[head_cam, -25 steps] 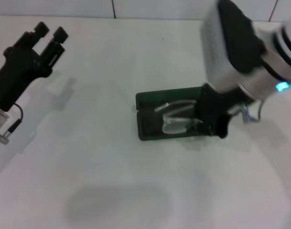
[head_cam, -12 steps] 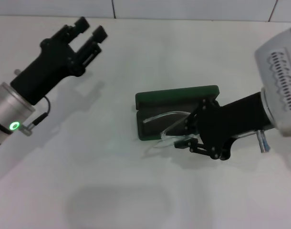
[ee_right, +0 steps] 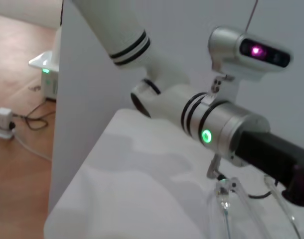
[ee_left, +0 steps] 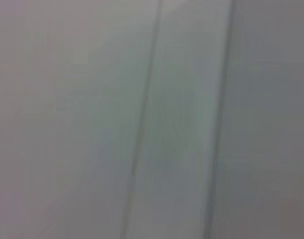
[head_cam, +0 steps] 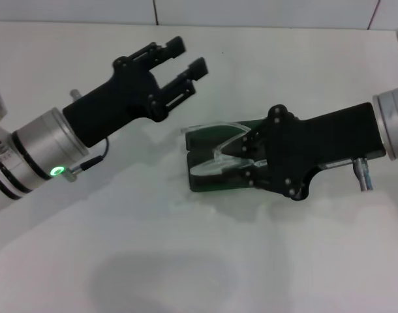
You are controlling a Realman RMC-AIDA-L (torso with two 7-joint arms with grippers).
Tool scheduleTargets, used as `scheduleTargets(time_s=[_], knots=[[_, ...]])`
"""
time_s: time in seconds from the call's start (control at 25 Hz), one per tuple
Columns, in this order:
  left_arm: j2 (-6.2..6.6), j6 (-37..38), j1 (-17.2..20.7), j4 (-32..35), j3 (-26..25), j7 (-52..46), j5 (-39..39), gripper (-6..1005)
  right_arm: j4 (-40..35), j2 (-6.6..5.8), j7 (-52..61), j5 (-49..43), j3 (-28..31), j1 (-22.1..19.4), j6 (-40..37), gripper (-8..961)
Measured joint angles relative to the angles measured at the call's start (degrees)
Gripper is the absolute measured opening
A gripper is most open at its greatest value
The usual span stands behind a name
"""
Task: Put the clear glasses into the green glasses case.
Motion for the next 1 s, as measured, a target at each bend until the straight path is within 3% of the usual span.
scheduleTargets(time_s=[0.24, 1.0], knots=[[0.04, 5.8, -1.78, 0.0, 4.14, -0.12, 0.04, 575, 2.77, 0.07, 0.24, 2.96, 1.58, 1.34, -0.16, 123], [-0.13, 10.42, -1.91, 0.06, 5.02, 0.04, -0.09, 575, 8.12, -0.08, 5.39, 4.02, 4.04, 5.79, -2.09, 123]])
